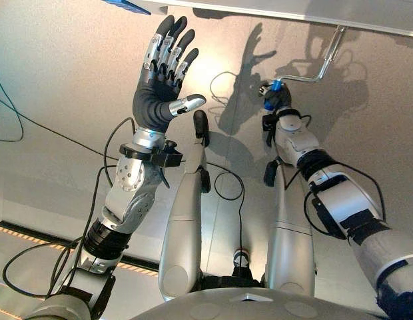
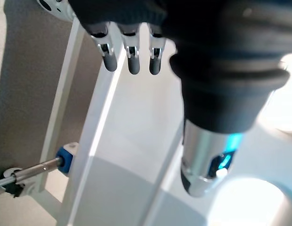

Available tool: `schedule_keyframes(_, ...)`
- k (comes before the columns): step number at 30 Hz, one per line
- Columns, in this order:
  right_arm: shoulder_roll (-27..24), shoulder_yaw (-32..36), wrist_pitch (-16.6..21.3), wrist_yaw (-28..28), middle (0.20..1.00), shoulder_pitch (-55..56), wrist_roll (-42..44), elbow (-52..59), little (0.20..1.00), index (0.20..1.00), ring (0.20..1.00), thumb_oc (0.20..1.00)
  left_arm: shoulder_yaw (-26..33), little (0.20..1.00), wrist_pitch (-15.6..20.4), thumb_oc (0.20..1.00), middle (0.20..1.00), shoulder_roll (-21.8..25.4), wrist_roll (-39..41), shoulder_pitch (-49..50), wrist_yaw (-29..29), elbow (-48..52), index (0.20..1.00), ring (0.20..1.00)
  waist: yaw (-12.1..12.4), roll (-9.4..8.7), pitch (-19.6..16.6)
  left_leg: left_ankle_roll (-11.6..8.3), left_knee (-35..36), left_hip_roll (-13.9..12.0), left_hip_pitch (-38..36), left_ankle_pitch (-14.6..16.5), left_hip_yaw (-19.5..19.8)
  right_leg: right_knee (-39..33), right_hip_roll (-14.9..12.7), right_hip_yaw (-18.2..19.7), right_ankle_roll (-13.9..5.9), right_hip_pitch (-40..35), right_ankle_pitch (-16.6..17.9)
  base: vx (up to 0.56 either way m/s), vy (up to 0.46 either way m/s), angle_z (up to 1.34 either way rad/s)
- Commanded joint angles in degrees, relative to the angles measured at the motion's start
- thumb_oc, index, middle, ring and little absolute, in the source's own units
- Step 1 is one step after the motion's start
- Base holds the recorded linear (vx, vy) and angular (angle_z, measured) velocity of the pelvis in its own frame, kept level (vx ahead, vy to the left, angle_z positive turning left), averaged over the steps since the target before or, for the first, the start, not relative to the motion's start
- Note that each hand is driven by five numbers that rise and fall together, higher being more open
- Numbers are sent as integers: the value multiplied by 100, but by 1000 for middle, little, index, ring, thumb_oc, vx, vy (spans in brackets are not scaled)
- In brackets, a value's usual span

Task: Raise the hospital bed

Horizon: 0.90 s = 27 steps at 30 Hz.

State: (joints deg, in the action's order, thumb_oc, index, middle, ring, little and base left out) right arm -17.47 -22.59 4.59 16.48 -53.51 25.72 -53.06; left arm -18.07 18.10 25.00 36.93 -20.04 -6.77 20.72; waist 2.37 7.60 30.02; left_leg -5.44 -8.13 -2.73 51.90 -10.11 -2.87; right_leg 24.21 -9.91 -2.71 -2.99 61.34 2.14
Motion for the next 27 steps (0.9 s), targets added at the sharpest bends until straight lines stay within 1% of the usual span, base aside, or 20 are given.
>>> schedule_keyframes(1,1412,-1559,569,-1055,200,-147,-278,1347,200,200,200,200,-29,1000,443,1000,1000,212,-154,276,95,572,1000,1000,111,200,-23,297,-610,564,99,739,50,-859,-125,202,-667,-559,270,-2,4,-9)
schedule_keyframes(2,1409,-1560,567,-1054,200,-143,-277,1351,200,200,200,200,-30,1000,444,1000,1000,211,-154,276,95,571,1000,1000,112,201,-23,296,-610,564,97,739,49,-860,-124,202,-667,-561,270,-4,-1,-11)
schedule_keyframes(3,1249,-1606,709,-1165,200,-109,16,1836,200,200,200,200,-53,1000,481,1000,1000,244,-102,305,156,584,1000,1000,86,185,-23,284,-603,545,49,738,34,-879,-121,199,-663,-612,270,3,-11,-8)
schedule_keyframes(6,788,-1617,951,-1260,200,72,329,2844,200,200,200,200,-40,1000,545,1000,1000,319,-66,390,228,561,1000,1000,15,139,-23,253,-578,510,-51,730,0,-913,-100,233,-669,-671,284,5,-8,-3)
schedule_keyframes(7,782,-1618,947,-1258,200,78,329,2852,200,200,200,200,-43,1000,545,1000,1000,316,-66,390,228,560,1000,1000,17,141,-23,253,-577,510,-55,731,-1,-914,-99,234,-669,-674,284,0,-19,-3)
schedule_keyframes(8,381,-1502,1124,-1346,200,318,593,3549,200,200,200,200,-27,1000,579,1000,1000,402,-131,448,272,540,1000,1000,-54,78,-23,246,-579,481,-105,736,-33,-927,-79,244,-671,-722,285,1,-27,-4)
schedule_keyframes(9,209,-1453,1174,-1365,200,453,648,3799,200,200,200,200,-25,1000,568,1000,1000,417,-155,465,290,547,1000,1000,-83,64,-23,247,-574,473,-130,741,-43,-944,-62,250,-670,-737,288,1,-27,-6)
schedule_keyframes(10,205,-1452,1170,-1364,200,459,648,3805,200,200,200,200,-28,1000,568,1000,1000,415,-155,465,290,547,1000,1000,-81,66,-23,247,-572,473,-133,741,-43,-945,-61,250,-670,-740,288,0,-26,-5)
schedule_keyframes(12,-258,-1084,1406,-1456,200,903,1053,4645,200,200,200,200,-23,1000,596,1000,1000,488,-180,527,362,535,1000,1000,-199,17,-23,248,-564,445,-201,752,-85,-974,-27,275,-678,-780,295,-2,-60,-5)
schedule_keyframes(13,-397,-972,1447,-1475,200,1061,1084,4875,200,200,200,200,-3,1000,601,1000,1000,507,-206,566,372,540,1000,1000,-234,1,-23,250,-552,435,-232,755,-92,-980,-15,281,-679,-802,294,1,-67,-4)
schedule_keyframes(15,-580,-569,1583,-1513,200,1498,1318,5346,200,200,200,200,80,1000,602,1000,1000,527,-214,667,416,596,1000,1000,-321,-51,-23,244,-529,410,-293,757,-125,-990,20,287,-675,-831,291,-1,-50,-2)
schedule_keyframes(16,-583,-566,1579,-1512,200,1507,1318,5353,200,200,200,200,76,1000,601,1000,1000,527,-214,668,416,597,1000,1000,-317,-51,-23,244,-527,410,-298,758,-127,-990,21,288,-675,-835,290,-5,-65,-4)
schedule_keyframes(17,-771,-99,1714,-1503,200,1975,1411,5770,200,200,200,200,178,1000,585,1000,1000,562,-216,779,481,619,1000,1000,-405,-98,-23,242,-507,383,-351,761,-144,-993,62,292,-668,-857,282,-2,-41,-5)
schedule_keyframes(18,-773,-94,1710,-1503,200,1986,1411,5779,200,200,200,200,172,1000,585,1000,1000,562,-216,780,482,620,1000,1000,-400,-98,-23,242,-504,383,-357,762,-145,-993,63,293,-668,-862,281,-5,-67,-6)
schedule_keyframes(19,-795,126,1774,-1483,200,2190,1468,5936,200,200,200,200,206,1000,581,1000,1000,558,-213,835,510,646,1000,1000,-439,-118,-23,239,-474,371,-394,758,-151,-1018,79,296,-670,-900,283,-7,-63,-5)
schedule_keyframes(20,-798,569,1903,-1470,200,2545,1595,6113,200,200,200,200,285,1000,588,1000,1000,597,-188,909,590,668,1000,1000,-504,-149,-23,228,-410,347,-474,746,-169,-1063,118,312,-669,-948,283,-6,-89,-4)
schedule_keyframes(21,-795,756,1968,-1405,200,2667,1584,6163,200,200,200,200,321,1000,584,1000,1000,571,-161,942,613,680,1000,1000,-533,-162,-23,224,-393,339,-497,742,-170,-1071,135,310,-668,-955,284,-3,-64,-5)
schedule_keyframes(22,-795,759,1965,-1403,200,2674,1582,6169,200,200,200,200,318,1000,584,1000,1000,572,-160,944,614,681,1000,1000,-529,-162,-23,224,-391,338,-502,742,-171,-1073,136,310,-668,-959,284,4,-69,-4)
schedule_keyframes(23,-798,1143,2063,-1297,200,2925,1561,6293,200,200,200,200,461,1000,568,1000,1000,581,-101,1027,696,697,1000,1000,-594,-190,-23,208,-336,304,-578,735,-188,-1100,179,331,-665,-992,276,2,-76,-7)
schedule_keyframes(27,-723,1681,2225,-1100,200,3223,1549,6401,200,200,200,200,591,1000,549,1000,1000,551,-9,1110,777,747,1000,1000,-683,-243,-23,193,-259,239,-722,730,-241,-1086,278,375,-633,-1043,235,6,-84,-6)
